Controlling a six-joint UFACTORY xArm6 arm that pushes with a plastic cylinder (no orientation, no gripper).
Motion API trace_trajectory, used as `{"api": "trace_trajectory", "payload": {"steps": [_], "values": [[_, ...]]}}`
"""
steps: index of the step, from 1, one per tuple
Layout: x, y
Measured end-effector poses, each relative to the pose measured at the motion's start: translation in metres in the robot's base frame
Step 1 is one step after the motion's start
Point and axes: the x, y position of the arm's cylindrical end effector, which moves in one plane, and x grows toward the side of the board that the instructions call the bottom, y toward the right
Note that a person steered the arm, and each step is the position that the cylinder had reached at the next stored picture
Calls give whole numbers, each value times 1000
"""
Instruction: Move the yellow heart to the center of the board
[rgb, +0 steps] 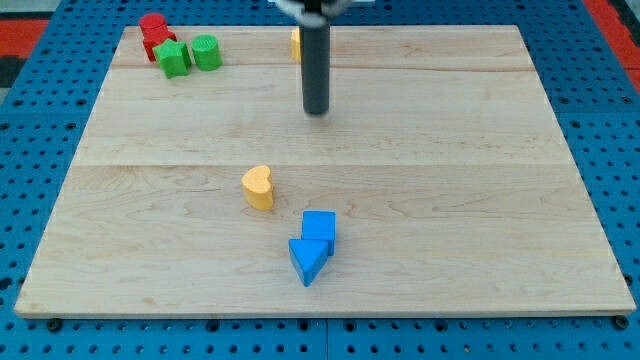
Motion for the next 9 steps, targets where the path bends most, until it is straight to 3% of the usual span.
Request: {"api": "trace_trajectory", "payload": {"steps": [1,2,5,7,8,9], "values": [[84,-8],[101,-24],[85,-129],[30,-30],[-15,-20],[17,-26]]}}
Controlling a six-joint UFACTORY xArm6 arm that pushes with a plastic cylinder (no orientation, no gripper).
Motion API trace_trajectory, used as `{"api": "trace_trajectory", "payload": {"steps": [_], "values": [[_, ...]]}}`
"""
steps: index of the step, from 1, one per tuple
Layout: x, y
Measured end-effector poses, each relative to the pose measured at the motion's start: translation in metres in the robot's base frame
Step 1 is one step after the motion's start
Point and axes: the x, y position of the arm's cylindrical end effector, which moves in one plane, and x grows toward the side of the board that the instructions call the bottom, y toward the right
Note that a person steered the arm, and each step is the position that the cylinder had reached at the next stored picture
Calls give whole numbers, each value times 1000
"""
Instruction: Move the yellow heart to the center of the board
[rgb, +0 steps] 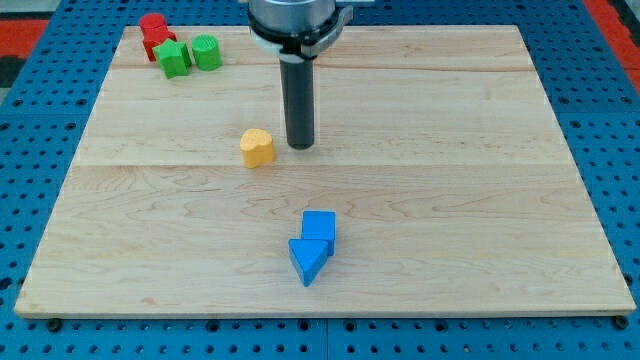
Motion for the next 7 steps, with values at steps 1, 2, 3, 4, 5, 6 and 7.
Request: {"api": "trace_trajectory", "payload": {"steps": [1,2,3,4,5,6,7], "values": [[41,-57],[48,-106],[22,-77],[-7,-68],[-11,-42],[7,-14],[9,23]]}}
